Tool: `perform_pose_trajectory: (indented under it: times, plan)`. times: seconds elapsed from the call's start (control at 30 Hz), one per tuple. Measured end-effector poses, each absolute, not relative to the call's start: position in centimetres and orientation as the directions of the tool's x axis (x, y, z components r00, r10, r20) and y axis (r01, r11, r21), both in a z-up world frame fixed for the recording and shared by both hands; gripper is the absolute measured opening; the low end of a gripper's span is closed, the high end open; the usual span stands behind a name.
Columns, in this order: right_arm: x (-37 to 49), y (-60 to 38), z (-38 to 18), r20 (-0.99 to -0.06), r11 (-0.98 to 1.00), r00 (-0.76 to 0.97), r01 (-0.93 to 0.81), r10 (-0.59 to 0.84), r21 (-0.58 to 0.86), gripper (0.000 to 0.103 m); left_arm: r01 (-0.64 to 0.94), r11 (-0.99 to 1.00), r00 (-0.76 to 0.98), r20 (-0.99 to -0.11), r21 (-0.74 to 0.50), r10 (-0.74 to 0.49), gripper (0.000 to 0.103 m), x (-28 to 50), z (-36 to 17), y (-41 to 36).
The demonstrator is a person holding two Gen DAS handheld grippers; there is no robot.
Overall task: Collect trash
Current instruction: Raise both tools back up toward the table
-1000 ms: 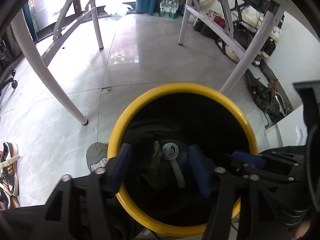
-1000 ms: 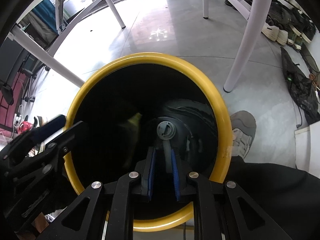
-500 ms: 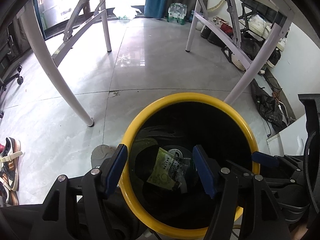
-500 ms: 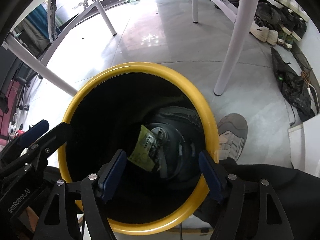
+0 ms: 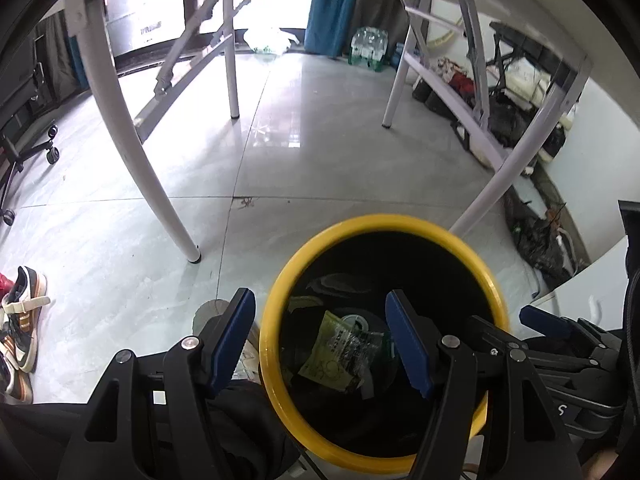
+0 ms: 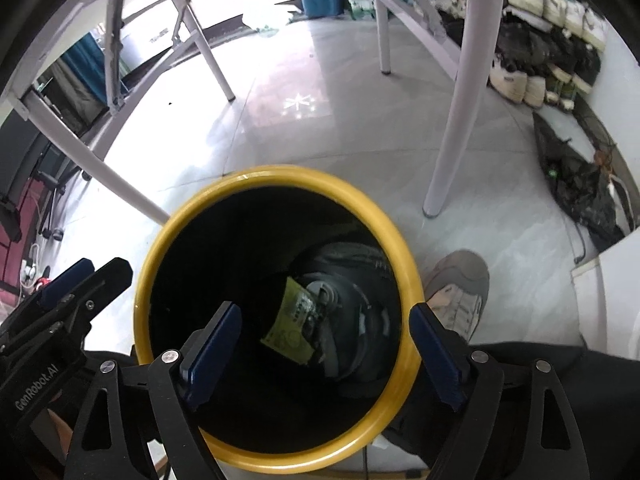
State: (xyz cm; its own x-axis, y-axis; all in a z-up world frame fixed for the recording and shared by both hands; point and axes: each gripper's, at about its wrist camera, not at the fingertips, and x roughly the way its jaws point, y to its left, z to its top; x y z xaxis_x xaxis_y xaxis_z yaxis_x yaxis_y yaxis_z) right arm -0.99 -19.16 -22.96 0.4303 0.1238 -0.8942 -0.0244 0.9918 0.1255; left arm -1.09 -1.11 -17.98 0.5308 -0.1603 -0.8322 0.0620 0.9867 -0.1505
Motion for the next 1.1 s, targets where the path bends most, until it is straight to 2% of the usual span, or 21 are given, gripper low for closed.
perform_pose_trajectory:
  times: [0.23,0.5,0.57,0.67,0.77,0.87,1.1]
  plan:
    - [-2.2,-18.4,-19.2,-0.837,0.989,0.527,-0.085,0.145,0.118,0.086,0.051,0.983,0.616,-0.77,-0.174,-0.168,0.063,-2.6,-14.5,-0.1]
    - [-3.7,-18.0,-13.3,-0.734,0.984,0.655,-0.139,0.178,0.114,0.089,0.092,0.989,0.728,-0.67,-0.117,-0.147,0.064,-3.9,-9.7,0.3]
    - [-4.0,-17.7,-11.8,-0.707,0.982,0.684,-0.161,0.182,0.097,0.09,0.099,0.989,0.747,-0.649,-0.11,-0.146,0.066,-3.9,-8.8,0.4]
    - [-4.6,-17.5,-9.7,-0.66,0.98,0.728,-0.183,0.186,0.074,0.091,0.094,0.988,0.78,-0.607,-0.125,-0.151,0.075,-3.8,-7.0,1.0]
    - [-5.0,-17.7,-7.6,-0.609,0.979,0.769,-0.185,0.195,0.081,0.098,0.092,0.983,0.807,-0.567,-0.159,-0.167,0.083,-3.5,-5.3,1.6]
    - [-5.0,-18.3,-5.6,-0.56,0.978,0.802,-0.178,0.21,0.112,0.103,0.091,0.982,0.83,-0.533,-0.165,-0.166,0.084,-2.8,-3.6,1.7]
    - [-4.6,-18.8,-2.1,-0.473,0.979,0.857,-0.178,0.206,0.104,0.103,0.096,0.991,0.869,-0.478,-0.09,-0.128,0.084,-0.7,-0.8,0.6]
